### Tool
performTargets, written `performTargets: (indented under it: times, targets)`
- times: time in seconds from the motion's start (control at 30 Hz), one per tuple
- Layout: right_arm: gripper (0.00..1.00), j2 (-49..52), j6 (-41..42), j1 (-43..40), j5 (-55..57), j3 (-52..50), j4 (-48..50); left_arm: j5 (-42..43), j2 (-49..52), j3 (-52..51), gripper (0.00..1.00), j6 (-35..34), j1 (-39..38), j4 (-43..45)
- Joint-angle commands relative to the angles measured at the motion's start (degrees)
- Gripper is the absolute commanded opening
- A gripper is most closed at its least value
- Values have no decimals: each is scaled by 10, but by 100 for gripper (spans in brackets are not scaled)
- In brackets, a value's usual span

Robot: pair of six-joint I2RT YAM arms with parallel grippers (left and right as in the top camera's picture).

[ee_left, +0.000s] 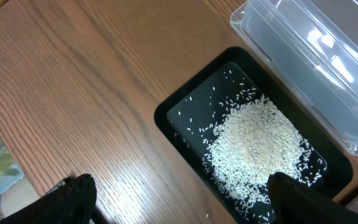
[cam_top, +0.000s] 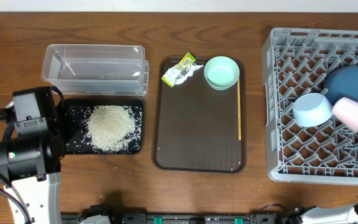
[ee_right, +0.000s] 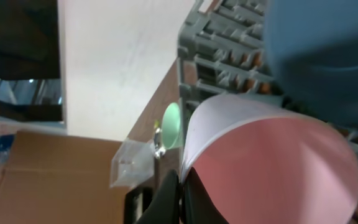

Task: Sort waste into correct bins and load items into the dishwasher rack
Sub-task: 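Lower the pink cup into the rack's front right and release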

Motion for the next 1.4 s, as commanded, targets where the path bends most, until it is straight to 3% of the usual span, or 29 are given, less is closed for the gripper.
performTargets:
  times: [0.0, 0.33, 0.73, 1.37]
  targets:
    - [1, -3, 42, -4, -24, -33, 34, -3, 2, 1, 90, 1, 2, -2]
    - [1, -2, 52, -6, 26, -62, 46, -3, 2, 1, 91, 1, 3, -2]
    - [1, -2, 131, -32, 120, -62, 42, -3, 2, 1, 91, 1, 2, -2]
    - [16, -55, 195, -102, 144, -61, 4, -3, 2, 1, 90, 1, 2, -2]
